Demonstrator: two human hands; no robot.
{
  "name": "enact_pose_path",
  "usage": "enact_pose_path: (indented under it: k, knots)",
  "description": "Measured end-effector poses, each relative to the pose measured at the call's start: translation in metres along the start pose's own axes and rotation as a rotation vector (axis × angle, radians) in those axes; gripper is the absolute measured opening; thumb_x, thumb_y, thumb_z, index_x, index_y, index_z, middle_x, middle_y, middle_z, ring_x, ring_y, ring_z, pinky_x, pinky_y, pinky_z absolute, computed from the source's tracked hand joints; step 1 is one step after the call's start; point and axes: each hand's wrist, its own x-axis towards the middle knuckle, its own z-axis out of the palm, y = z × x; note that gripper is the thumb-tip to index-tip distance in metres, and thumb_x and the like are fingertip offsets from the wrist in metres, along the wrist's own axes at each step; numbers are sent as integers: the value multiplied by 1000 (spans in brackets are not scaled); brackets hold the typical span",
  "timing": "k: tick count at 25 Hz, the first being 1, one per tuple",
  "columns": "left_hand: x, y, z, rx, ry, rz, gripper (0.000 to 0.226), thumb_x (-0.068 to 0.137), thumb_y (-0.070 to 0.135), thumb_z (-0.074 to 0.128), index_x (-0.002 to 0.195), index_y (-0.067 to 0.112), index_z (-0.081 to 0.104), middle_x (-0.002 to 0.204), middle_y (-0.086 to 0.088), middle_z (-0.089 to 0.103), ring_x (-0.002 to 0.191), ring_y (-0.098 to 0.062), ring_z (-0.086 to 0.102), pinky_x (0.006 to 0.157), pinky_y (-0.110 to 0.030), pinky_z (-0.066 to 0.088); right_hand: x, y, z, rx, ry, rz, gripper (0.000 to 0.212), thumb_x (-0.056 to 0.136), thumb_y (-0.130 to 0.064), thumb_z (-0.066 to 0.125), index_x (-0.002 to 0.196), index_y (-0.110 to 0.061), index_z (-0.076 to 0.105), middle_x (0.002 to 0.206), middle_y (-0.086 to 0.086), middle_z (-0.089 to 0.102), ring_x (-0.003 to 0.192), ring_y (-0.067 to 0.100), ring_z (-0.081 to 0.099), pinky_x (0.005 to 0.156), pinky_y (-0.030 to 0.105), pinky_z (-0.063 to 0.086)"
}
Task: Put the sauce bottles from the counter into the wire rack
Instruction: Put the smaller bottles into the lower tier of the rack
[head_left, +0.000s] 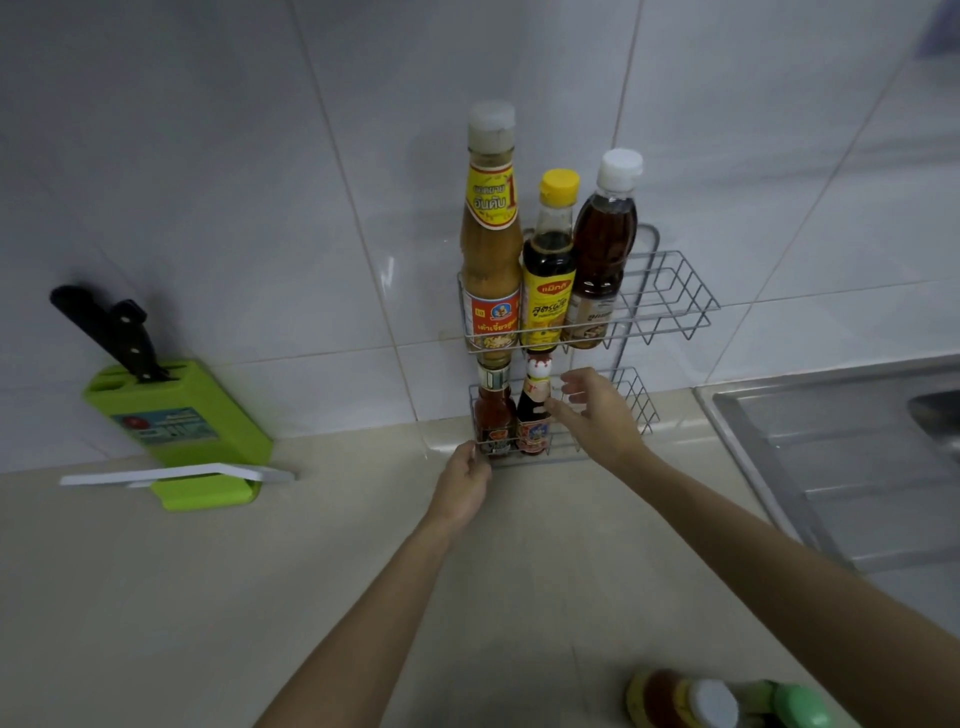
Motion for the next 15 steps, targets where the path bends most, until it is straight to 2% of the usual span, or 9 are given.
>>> enact_pose_path:
  k: [2, 4, 6, 8, 10, 12, 15]
  knots:
    - [-23, -13, 6, 65, 73, 6, 33, 95, 9, 45, 127, 8, 54, 121, -4, 59, 112, -21, 54, 94, -29, 41, -29, 3, -19, -31, -68, -59, 30, 89, -30, 63, 112, -11, 59, 108, 6, 63, 96, 15, 58, 82, 29, 49]
    - [-49, -33, 23, 209, -3, 87, 30, 91, 3, 51, 119, 3, 60, 118, -10, 64, 111, -25, 60, 94, -28, 44, -68, 5, -45, -92, -185, -130, 19, 89, -27, 64, 102, -13, 64, 98, 0, 66, 90, 12, 62, 80, 32, 53]
    - [-74, -49, 42, 364, -217, 173, 33, 88, 1, 55, 120, 2, 61, 123, -15, 63, 117, -27, 60, 99, -27, 44, -101, 2, -70, -141, -290, -172, 12, 89, -25, 63, 95, -15, 66, 90, -4, 68, 84, 8, 63, 75, 28, 53]
    - [-108, -52, 58, 459, -469, 253, 47, 87, 6, 59, 133, 9, 51, 136, -9, 52, 129, -20, 50, 105, -26, 40, -133, -4, -97, -215, -336, -196, 10, 89, -24, 62, 93, -16, 67, 89, -3, 69, 81, 7, 62, 72, 24, 51]
    - [-138, -45, 70, 532, -637, 331, 61, 86, 17, 64, 142, 17, 40, 141, 0, 42, 133, -11, 40, 111, -26, 35, -161, -9, -120, -275, -347, -212, 11, 91, -26, 60, 94, -18, 67, 88, -4, 69, 79, 7, 61, 71, 24, 51]
    - [-165, -36, 82, 532, -675, 393, 67, 80, 28, 70, 140, 22, 42, 141, 4, 45, 130, -9, 43, 110, -27, 37, -187, -12, -132, -329, -378, -240, 11, 91, -31, 58, 93, -22, 65, 85, -6, 68, 75, 7, 61, 69, 26, 52]
    - [-193, -23, 104, 399, -576, 359, 51, 77, 27, 73, 124, 23, 53, 125, 1, 60, 113, -14, 58, 99, -31, 48, -221, -13, -140, -525, -414, -311, 18, 90, -41, 57, 99, -26, 63, 91, -8, 63, 77, 8, 58, 72, 30, 52]
